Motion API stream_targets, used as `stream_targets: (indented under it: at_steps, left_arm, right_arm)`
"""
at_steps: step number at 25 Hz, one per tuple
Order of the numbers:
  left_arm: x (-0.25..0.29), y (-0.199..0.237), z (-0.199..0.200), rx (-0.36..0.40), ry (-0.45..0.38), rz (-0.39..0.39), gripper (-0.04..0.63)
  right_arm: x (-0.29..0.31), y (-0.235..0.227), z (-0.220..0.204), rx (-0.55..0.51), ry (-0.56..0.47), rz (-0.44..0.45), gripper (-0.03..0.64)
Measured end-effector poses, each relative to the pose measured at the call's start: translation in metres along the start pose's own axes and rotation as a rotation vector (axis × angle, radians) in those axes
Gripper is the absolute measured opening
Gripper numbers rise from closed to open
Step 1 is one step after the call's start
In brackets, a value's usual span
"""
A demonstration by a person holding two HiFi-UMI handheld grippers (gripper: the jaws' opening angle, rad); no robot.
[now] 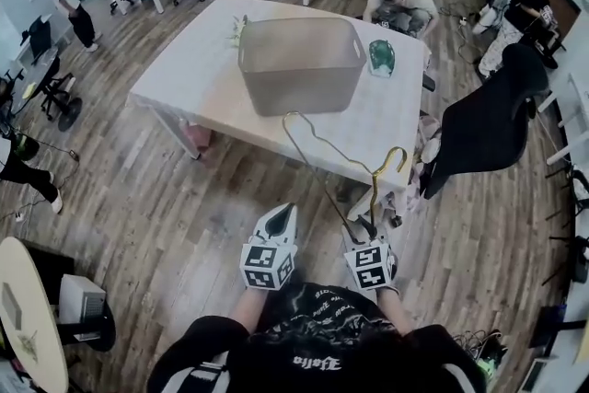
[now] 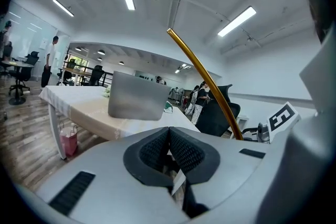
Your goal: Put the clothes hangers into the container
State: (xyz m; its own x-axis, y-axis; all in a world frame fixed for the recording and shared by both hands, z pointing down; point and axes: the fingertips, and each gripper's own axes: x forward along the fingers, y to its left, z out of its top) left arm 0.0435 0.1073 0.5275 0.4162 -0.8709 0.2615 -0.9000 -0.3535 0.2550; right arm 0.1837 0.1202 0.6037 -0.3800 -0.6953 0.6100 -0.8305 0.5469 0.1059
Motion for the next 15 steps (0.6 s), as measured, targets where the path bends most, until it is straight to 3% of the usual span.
stream_targets:
  at_steps: [4,10,15]
  left_arm:
    - [0.042,0.04,0.026,0.01,0.006,-0.039,0.02]
    - [0.099,0.118,0.063,0.026,0.008,-0.035,0.02]
    - [0.132,0.175,0.093,0.013,-0.013,-0.062,0.02]
  right_arm:
    - [0.044,-0.008,0.036,0.003,0.012,-0.014,0.17]
    - [0.114,-0.017,0.093,0.018,0.025,-0.037,0.172]
    - [0.166,-0.013,0.146,-0.039,0.015,-0.05,0.172]
